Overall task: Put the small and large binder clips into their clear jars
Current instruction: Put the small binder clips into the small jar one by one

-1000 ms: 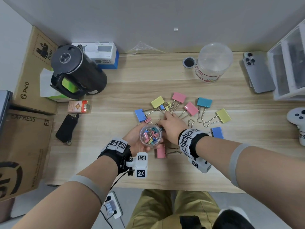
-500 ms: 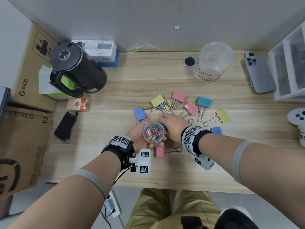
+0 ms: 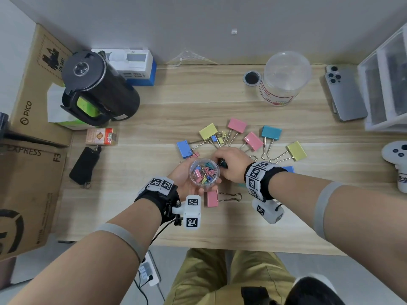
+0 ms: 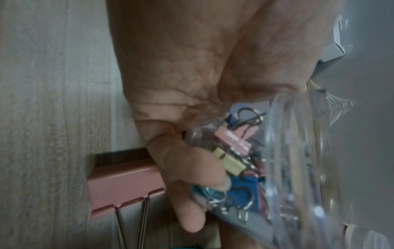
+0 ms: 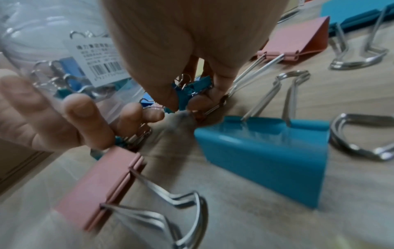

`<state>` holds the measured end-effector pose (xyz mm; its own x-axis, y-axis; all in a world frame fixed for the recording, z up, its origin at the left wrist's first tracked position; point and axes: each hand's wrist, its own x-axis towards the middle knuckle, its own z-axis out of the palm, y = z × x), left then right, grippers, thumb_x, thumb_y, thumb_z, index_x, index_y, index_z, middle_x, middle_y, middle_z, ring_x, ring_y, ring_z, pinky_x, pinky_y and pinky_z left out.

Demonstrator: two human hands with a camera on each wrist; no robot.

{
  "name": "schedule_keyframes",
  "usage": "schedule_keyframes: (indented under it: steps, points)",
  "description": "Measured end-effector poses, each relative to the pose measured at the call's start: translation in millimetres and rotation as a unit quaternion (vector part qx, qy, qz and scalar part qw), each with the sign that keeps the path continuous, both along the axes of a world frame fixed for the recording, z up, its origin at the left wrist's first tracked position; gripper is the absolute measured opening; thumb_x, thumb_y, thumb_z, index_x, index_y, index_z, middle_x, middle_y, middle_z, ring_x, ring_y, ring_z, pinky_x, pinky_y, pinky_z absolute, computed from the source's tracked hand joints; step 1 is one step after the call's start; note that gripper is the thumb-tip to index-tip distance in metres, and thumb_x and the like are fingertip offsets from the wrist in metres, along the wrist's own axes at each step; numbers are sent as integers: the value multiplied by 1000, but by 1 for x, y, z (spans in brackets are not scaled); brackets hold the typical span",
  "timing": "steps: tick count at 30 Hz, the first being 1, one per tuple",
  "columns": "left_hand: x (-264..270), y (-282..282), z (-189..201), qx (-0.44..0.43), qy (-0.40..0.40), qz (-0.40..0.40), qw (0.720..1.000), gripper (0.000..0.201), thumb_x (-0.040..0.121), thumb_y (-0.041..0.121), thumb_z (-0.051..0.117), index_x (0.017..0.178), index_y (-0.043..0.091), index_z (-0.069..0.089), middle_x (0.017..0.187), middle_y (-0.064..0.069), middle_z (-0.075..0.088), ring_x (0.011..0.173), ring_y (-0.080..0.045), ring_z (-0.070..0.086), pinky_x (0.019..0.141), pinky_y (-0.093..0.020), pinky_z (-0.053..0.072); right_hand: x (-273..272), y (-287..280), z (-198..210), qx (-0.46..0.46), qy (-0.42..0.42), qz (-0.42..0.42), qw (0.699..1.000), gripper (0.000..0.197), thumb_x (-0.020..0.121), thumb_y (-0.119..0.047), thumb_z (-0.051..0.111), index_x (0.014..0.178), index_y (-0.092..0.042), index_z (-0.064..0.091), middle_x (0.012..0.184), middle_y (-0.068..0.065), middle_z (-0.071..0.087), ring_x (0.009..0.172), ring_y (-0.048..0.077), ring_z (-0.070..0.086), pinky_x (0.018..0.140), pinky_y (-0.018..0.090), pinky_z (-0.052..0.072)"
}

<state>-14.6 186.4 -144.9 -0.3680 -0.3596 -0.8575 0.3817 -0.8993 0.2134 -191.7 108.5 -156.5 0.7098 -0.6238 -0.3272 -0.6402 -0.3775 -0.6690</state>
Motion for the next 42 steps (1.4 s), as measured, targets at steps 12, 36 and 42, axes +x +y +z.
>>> schedule_keyframes:
  steps: [12,36,42]
  points:
    - [10,-6,21,9,-43,69,997,47,97,43,46,110,3,67,101,-21,69,70,-33,70,38,-24,50,-17,-38,39,-18,-16,-72,997,15,78,-12,65,86,-25,67,89,-11,64,84,13,60,81,35,52]
    - [2,3,29,-14,-73,83,994,37,90,41,54,95,11,74,88,-14,71,68,-31,70,40,-21,46,5,-15,75,-145,-122,-59,980,14,81,-16,56,90,-24,64,79,-19,56,75,7,56,73,29,48]
    - [21,25,21,3,-60,86,994,47,91,45,52,105,4,72,102,-20,72,69,-30,70,42,-22,46,-13,-17,27,-55,121,80,988,22,84,-11,60,103,-20,65,100,-5,63,90,14,57,74,24,43]
